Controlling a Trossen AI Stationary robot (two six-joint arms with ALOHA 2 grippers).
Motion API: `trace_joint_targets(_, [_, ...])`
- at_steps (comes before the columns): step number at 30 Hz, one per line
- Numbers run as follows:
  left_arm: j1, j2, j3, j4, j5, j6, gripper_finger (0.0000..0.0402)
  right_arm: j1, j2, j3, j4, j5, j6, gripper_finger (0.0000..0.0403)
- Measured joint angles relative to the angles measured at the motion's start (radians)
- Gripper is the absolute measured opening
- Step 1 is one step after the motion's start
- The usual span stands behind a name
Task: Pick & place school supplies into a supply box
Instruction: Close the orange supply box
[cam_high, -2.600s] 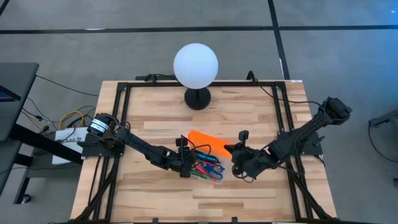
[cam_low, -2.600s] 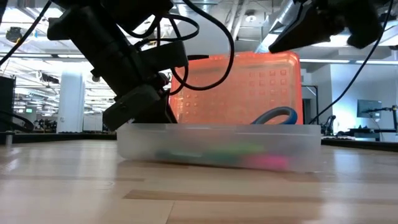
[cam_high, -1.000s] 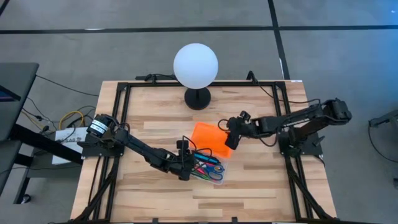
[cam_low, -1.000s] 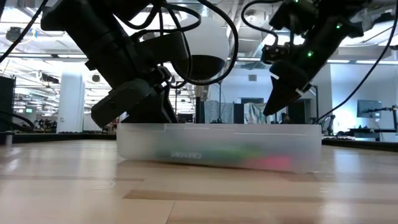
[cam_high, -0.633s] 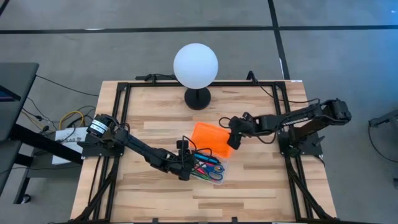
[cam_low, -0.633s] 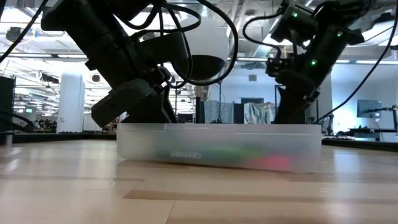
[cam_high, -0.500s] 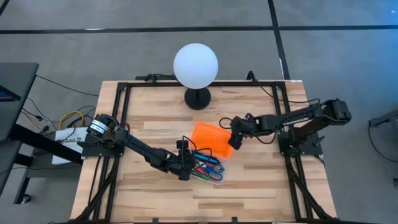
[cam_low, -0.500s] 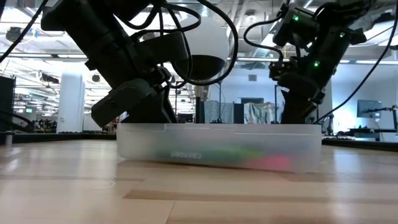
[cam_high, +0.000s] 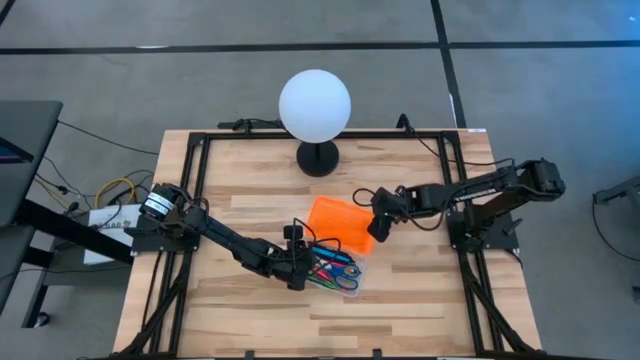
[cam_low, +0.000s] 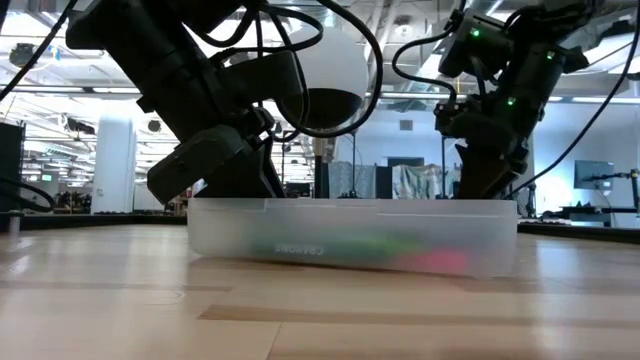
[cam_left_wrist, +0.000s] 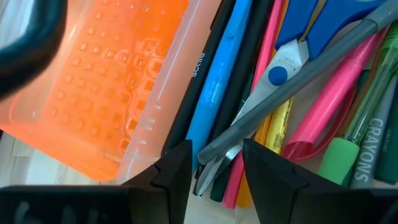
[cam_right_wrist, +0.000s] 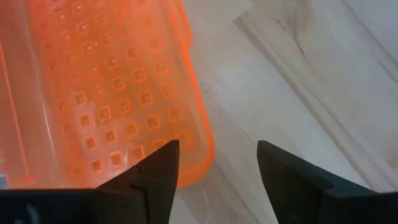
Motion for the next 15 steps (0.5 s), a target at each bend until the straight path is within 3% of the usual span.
trace_joint_targets(8, [0.000, 0.000, 0.000, 0.000, 0.001, 0.000, 0.0137, -0.028, 0.003, 0.000, 0.021, -0.021, -0.001, 0.0205])
trace_joint_targets(15, [0.000, 0.000, 0.000, -0.004, 0.004, 0.000, 0.0137, -0.059, 0.102, 0.000, 0.080, -0.075, -0.049, 0.0205])
